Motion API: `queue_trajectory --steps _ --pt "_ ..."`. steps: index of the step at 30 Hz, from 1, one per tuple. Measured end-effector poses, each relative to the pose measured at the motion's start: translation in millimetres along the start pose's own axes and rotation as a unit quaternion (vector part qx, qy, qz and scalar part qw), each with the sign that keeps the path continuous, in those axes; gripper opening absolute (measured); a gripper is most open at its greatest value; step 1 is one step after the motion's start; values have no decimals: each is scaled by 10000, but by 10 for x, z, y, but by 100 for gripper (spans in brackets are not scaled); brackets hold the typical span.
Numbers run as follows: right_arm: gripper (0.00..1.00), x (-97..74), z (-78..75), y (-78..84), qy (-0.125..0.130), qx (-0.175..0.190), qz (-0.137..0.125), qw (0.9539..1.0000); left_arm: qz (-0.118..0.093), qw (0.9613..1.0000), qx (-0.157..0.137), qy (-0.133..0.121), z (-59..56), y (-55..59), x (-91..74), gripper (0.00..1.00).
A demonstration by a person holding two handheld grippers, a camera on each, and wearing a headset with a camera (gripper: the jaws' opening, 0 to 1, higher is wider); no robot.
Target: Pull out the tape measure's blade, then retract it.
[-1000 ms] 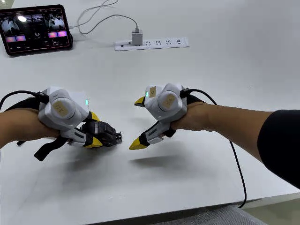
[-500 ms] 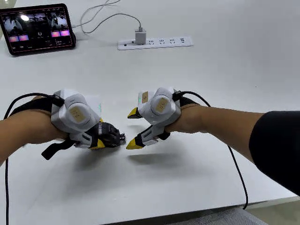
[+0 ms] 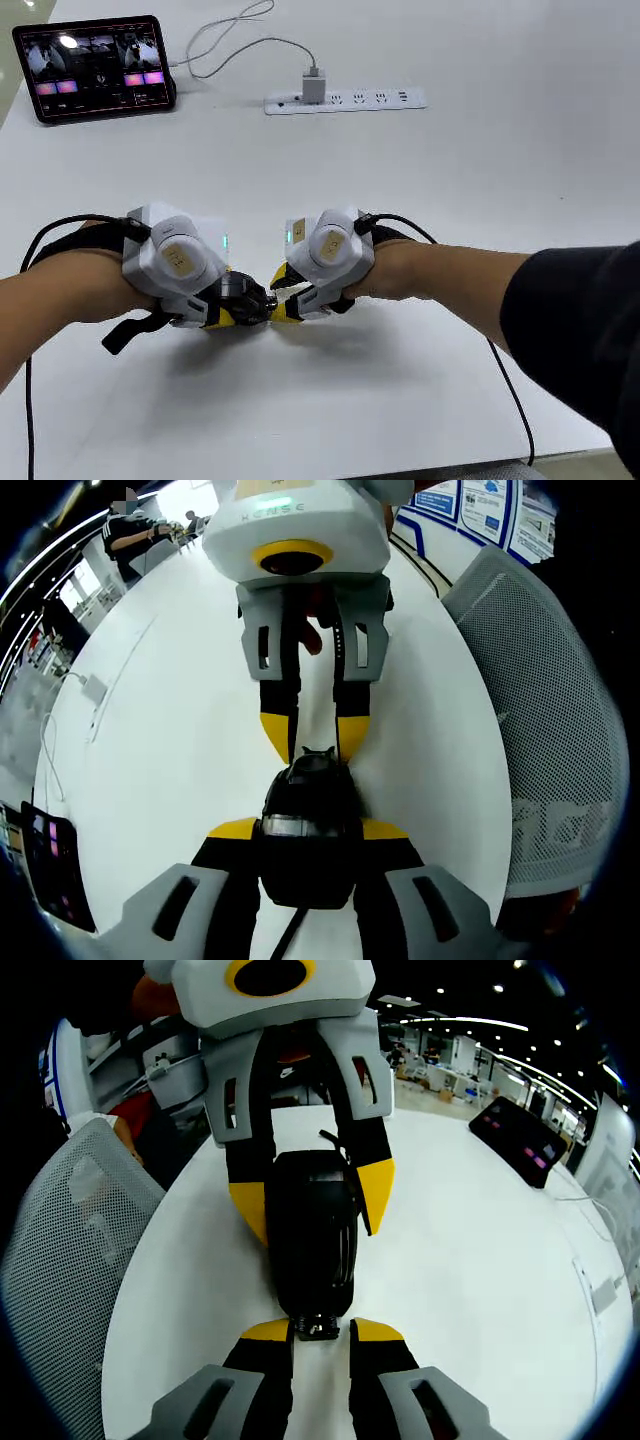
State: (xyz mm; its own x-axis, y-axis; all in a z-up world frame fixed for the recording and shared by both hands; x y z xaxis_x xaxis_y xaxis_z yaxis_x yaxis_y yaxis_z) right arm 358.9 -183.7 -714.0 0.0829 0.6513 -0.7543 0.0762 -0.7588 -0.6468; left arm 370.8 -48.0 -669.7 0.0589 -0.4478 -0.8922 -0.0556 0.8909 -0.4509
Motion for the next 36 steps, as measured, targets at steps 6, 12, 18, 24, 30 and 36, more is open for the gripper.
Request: queue_trajectory --steps 6,12,18,24,30,36 --pt "12 34 10 0 -67 -262 102 9996 0 10000 21 4 -3 -1 7 31" --pt "12 42 9 -46 -91 -301 290 9991 -6 10000 -3 15 -6 -2 13 31" --pt "9 25 10 -4 -80 -265 182 9994 13 10000 -16 15 -5 0 12 31" --pt "8 14 25 16 -52 -176 127 9998 3 10000 -21 32 -6 0 9 30" --pt "8 -8 40 39 -27 -111 138 9998 9 10000 -49 86 3 0 10 30" --pt "8 -34 43 63 -27 -85 151 9998 -12 9999 -68 77 2 2 8 30"
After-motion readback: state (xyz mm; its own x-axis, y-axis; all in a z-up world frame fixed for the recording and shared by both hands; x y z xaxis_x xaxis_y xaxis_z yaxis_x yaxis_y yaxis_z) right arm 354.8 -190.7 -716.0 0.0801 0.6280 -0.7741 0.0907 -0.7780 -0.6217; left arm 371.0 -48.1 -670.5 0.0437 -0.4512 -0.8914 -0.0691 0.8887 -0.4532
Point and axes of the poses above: the centre of the closed fingertips' face, and the gripper's own axes: x roughly forward along the fingers, z roughly to its left, y roughly out of its underside, the point moved 10 cm from there along -x, roughly backward along the fingers, and after that the axes turned 11 degrees about -x, right-handed, at the moved point
